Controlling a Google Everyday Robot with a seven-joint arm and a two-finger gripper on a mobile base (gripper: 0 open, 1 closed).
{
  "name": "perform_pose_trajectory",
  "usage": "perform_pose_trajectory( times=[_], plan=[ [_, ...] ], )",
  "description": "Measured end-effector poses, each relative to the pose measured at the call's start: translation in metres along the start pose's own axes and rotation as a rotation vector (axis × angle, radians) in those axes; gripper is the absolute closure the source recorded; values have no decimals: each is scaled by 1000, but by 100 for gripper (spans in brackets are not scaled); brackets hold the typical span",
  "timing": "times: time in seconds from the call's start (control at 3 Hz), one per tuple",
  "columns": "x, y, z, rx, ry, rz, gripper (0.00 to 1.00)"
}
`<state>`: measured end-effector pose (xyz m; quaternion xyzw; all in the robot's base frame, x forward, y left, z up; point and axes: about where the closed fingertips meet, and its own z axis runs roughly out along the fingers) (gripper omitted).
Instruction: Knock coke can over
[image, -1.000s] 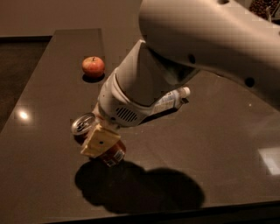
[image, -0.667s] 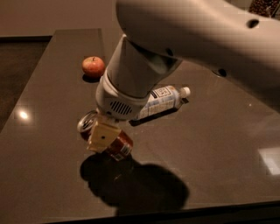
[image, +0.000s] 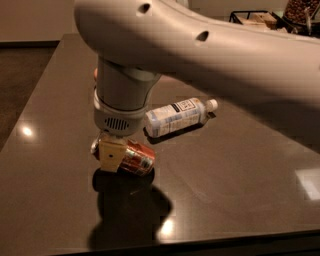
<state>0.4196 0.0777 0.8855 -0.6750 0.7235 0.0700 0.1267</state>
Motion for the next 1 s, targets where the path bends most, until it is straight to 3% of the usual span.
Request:
perform_pose_trajectory(
  times=[0.33, 0.67, 1.0],
  plan=[
    [-6, -4, 10, 12, 59, -5, 14],
    [-12, -9, 25, 5, 106, -10, 0],
    [-12, -9, 25, 5, 107, -10, 0]
  ],
)
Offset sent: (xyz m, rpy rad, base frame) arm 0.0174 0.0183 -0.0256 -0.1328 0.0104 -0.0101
